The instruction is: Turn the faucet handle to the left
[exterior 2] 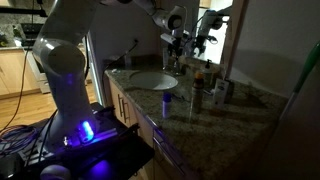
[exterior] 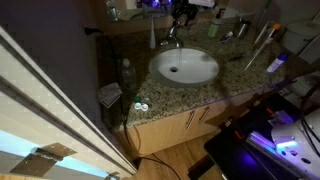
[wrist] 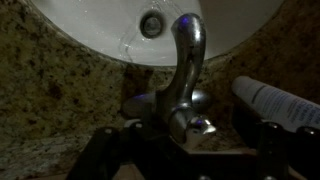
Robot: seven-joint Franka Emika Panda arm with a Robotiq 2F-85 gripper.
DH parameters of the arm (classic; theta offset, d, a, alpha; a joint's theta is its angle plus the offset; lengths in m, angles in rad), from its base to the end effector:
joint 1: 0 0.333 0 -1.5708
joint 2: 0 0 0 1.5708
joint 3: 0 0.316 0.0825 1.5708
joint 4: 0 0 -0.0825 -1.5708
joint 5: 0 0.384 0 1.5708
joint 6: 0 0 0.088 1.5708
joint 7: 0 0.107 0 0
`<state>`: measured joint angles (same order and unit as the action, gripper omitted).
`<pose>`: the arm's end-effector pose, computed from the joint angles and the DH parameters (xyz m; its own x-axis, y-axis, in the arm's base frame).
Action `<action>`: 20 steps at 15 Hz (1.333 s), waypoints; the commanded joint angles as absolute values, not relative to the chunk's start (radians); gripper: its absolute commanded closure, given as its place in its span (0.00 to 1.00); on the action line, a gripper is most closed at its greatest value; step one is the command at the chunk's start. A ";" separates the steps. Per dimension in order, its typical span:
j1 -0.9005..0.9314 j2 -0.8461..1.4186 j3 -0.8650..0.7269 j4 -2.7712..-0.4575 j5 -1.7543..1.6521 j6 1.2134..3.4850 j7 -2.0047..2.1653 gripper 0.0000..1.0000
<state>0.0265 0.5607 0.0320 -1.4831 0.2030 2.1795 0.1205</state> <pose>0.7179 0.0456 0.3621 0.9784 -0.1817 0.0986 -0.1581 -0.9649 -0.2095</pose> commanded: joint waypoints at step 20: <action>0.126 0.494 0.032 -1.513 0.076 2.124 0.184 0.53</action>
